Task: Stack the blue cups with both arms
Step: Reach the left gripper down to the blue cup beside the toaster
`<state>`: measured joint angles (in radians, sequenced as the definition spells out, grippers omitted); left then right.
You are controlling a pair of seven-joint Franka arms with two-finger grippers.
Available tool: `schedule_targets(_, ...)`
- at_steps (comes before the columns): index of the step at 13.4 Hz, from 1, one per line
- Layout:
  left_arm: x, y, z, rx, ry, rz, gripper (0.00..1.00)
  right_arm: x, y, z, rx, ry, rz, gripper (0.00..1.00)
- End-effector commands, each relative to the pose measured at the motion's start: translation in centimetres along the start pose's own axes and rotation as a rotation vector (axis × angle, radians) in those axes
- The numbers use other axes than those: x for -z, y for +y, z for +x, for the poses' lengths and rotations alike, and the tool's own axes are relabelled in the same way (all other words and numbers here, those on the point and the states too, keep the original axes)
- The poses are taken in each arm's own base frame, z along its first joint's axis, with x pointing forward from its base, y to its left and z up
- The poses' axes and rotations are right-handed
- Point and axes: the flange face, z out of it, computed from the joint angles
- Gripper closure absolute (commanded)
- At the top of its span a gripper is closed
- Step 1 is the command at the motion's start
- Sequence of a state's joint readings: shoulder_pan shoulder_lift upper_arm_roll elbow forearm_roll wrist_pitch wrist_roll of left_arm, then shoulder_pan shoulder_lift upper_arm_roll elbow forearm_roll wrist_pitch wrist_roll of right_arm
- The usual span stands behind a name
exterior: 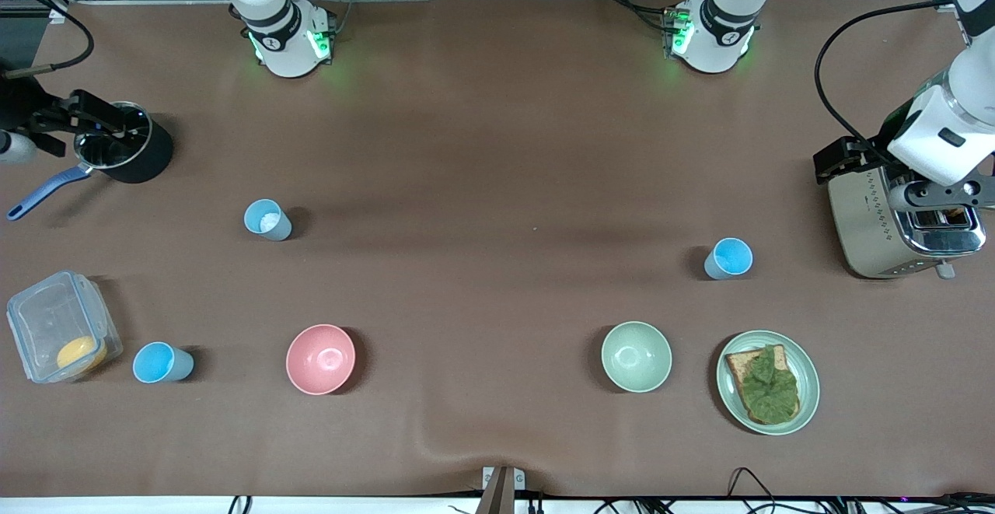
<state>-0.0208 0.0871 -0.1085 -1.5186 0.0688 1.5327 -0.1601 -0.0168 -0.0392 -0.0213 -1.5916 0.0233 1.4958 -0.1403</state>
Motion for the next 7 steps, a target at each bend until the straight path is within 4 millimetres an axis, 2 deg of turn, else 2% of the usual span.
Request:
schedule_targets(1, 0.2, -0.2, -0.1, -0.008, 0.009, -0.013, 0.0, 1.6, 0.4, -0.3, -0.018, 0.015, -0.023, 0.0)
schedule_targets(4, 0.1, -0.2, 0.0, -0.01, 0.006, -0.016, 0.0, 1.9, -0.1, -0.3, -0.007, 0.011, -0.04, 0.0)
schedule_targets(6, -1.1, -0.3, 0.7, -0.007, -0.014, -0.015, 0.0, 1.9, -0.3, -0.3, -0.004, 0.012, -0.039, 0.0)
schedule_targets(7, -2.4, -0.3, 1.4, -0.006, -0.037, -0.013, 0.0, 2.0, -0.3, -0.3, -0.004, 0.013, -0.04, 0.0)
